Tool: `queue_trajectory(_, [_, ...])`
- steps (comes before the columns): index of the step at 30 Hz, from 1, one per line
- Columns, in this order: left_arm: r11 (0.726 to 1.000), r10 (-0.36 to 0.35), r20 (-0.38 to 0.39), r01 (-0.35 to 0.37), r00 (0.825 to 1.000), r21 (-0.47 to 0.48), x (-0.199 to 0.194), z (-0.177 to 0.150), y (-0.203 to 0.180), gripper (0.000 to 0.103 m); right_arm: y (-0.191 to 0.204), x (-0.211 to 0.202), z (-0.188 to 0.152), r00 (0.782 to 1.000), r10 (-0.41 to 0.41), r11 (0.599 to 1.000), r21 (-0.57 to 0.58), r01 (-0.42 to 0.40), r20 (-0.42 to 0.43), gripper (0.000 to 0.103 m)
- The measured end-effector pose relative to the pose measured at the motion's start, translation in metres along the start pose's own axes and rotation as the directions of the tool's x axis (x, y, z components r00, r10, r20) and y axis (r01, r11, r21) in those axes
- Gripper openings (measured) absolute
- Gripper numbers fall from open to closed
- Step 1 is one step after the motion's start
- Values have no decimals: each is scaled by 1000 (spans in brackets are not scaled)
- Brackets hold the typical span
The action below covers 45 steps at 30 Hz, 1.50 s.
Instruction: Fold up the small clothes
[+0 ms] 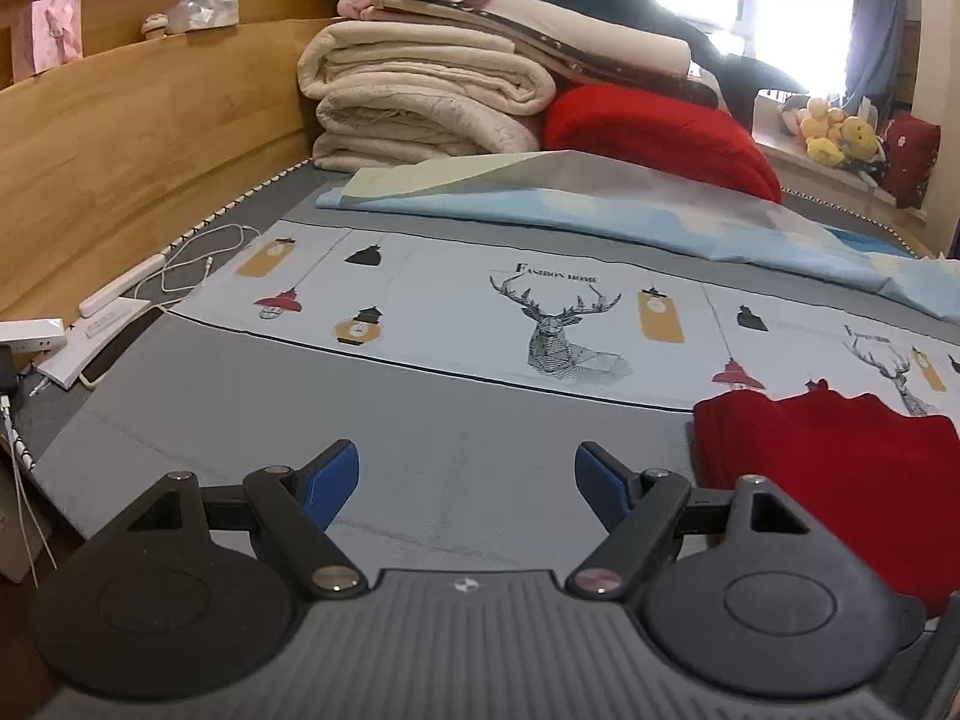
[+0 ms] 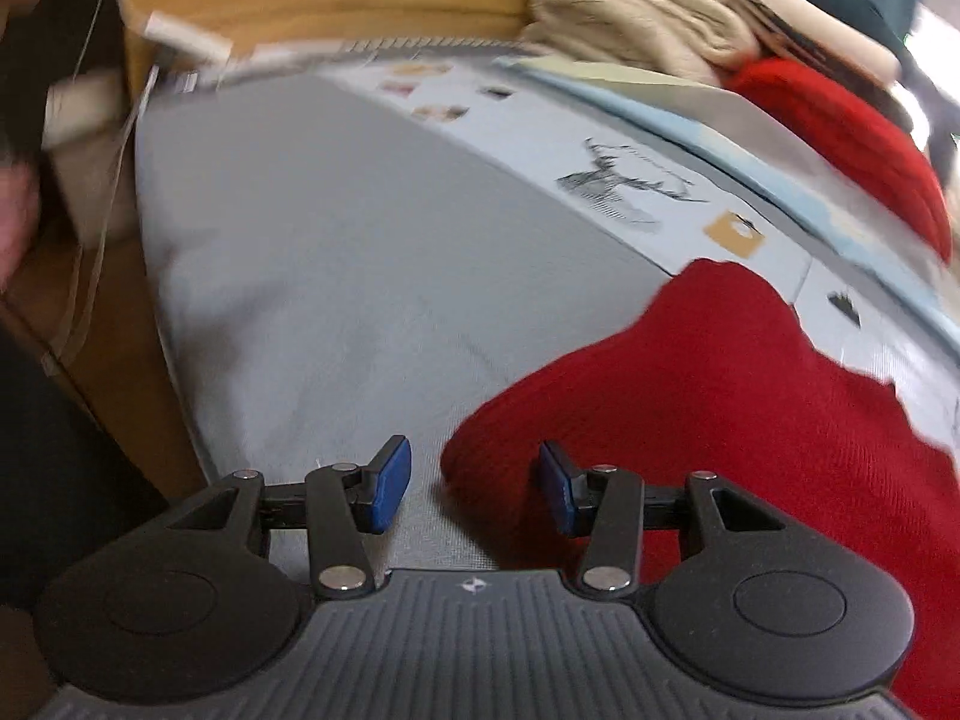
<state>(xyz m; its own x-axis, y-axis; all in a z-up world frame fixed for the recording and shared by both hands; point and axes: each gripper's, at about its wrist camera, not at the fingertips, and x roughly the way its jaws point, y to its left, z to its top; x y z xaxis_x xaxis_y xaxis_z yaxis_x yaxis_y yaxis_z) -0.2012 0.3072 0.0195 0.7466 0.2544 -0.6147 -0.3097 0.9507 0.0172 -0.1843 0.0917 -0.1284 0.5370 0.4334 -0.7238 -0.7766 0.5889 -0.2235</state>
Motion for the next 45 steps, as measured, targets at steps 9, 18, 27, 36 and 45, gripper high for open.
queue_trajectory(9, [1000, 0, 0, 0, 1000, -2, 2, 4, -10, 84, 13, 14, -3, 996, -85, 990, -116, 82, -22, 36])
queue_trajectory(18, [996, -51, -32, 48, 998, -80, 11, 21, -45, 84, -51, -53, 18, 983, -77, 985, 167, 48, 168, 19])
queue_trajectory(27, [951, -239, -88, 215, 967, -221, 38, 41, -142, 84, -220, -193, -75, 876, -401, 662, 746, 75, 267, 18])
queue_trajectory(36, [948, -314, -122, 317, 941, 8, 43, 24, -262, 84, -319, -212, -263, 900, -327, 150, 924, 352, -289, 22])
queue_trajectory(45, [931, -316, -180, 341, 932, 132, 53, 3, -307, 84, -364, -243, -245, 916, -397, 417, 877, 237, -58, 57])
